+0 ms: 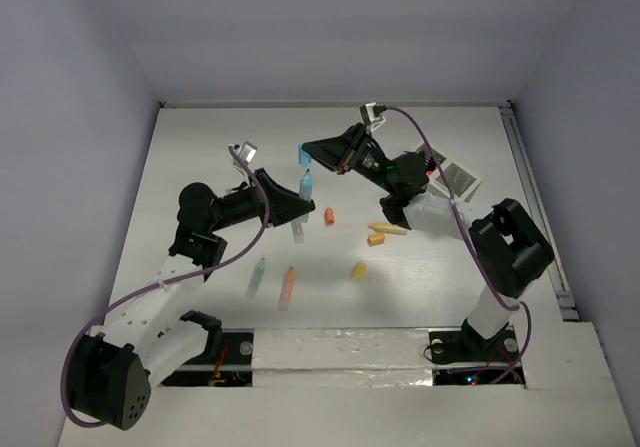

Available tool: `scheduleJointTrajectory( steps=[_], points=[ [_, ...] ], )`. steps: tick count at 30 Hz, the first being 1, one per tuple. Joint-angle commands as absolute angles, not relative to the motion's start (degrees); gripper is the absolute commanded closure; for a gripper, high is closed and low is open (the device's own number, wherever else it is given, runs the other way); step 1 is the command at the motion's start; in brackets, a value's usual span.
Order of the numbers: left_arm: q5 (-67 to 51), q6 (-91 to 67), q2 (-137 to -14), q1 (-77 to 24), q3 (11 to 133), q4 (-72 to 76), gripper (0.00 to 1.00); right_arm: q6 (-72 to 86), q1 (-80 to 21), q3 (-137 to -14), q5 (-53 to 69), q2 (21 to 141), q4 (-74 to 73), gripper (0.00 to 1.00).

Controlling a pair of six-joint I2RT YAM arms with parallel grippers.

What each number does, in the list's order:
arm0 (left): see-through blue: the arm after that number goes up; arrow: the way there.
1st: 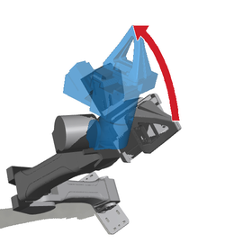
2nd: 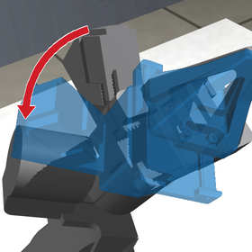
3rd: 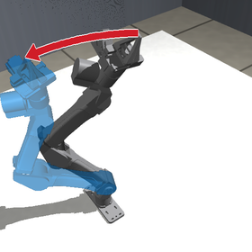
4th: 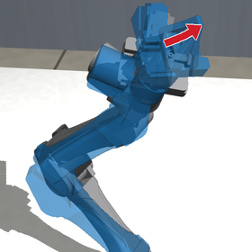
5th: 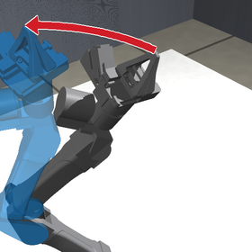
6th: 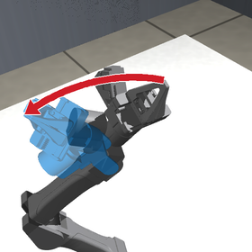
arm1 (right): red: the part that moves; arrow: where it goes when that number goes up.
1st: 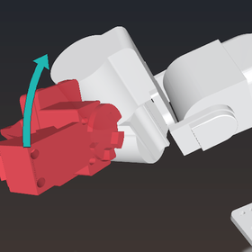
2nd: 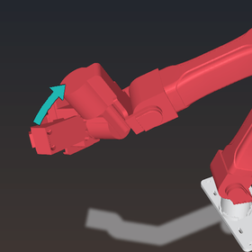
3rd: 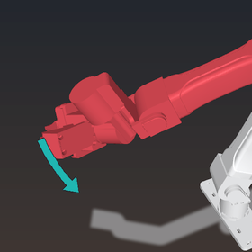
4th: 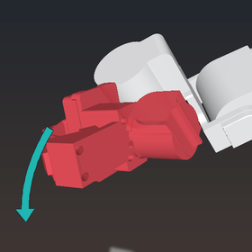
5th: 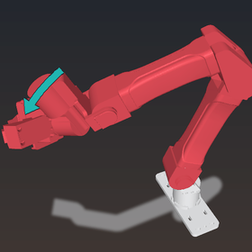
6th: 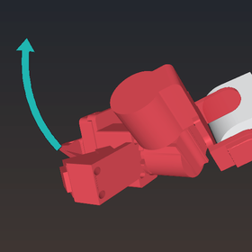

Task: Sort the stationery into containers
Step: Close the pen cap on the pen.

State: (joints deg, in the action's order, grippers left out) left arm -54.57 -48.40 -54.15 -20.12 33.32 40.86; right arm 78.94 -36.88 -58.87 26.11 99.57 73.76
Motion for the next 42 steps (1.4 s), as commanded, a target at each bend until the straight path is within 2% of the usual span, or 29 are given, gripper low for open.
scheduleJointTrajectory(
  steps=[1, 23, 42],
  points=[
    [-55.81, -48.95, -53.7, -19.69, 32.87, 45.26, 1.0, 76.73, -37.53, -58.71, 25.05, 94.93, 98.26, 1.0],
    [-55.46, -48.34, -53.44, -18.63, 32.96, 44.38, 1.0, 76.2, -38.58, -57.13, 25.31, 93.87, 98.26, 1.0],
    [-56.16, -53.52, -53.17, -18.11, 31.38, 52.99, 1.0, 74.88, -40.86, -55.37, 25.58, 93.96, 98.35, 1.0]
  ],
)
